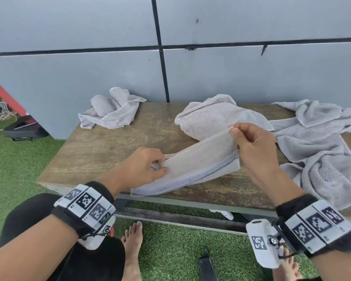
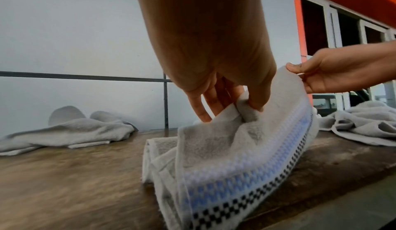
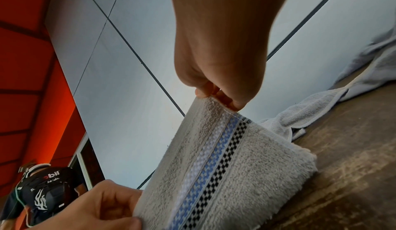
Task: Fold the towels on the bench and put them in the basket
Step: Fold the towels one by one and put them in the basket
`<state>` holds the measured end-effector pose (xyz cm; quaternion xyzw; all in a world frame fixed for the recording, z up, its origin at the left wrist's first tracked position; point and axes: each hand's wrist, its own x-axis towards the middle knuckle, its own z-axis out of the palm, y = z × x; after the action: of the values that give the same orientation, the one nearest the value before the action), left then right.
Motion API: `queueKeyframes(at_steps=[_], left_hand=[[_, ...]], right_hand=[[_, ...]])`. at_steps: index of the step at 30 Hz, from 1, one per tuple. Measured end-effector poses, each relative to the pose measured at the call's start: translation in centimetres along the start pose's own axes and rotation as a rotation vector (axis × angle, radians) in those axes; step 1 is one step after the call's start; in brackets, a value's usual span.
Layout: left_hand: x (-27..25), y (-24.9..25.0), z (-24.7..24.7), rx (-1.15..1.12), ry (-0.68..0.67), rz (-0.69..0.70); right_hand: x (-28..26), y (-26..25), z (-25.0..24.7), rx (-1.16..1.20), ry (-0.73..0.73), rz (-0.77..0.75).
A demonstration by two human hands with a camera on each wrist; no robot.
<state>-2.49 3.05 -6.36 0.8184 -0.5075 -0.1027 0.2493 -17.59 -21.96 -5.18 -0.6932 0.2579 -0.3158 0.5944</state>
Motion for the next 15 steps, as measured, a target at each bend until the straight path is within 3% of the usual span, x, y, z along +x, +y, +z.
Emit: queueKeyframes(at_steps=[10,15], left_hand=[[-1.0,0.6,-3.4,0.071,-0.07,-0.171],[-2.3,-0.2,-4.3,0.038,-0.024,-0.252]], right_hand=[[0.8,-0.2,-0.6,0.066,0.05,-0.035],[1.1,1.0,-1.7,0.061,0.069,-0.014]])
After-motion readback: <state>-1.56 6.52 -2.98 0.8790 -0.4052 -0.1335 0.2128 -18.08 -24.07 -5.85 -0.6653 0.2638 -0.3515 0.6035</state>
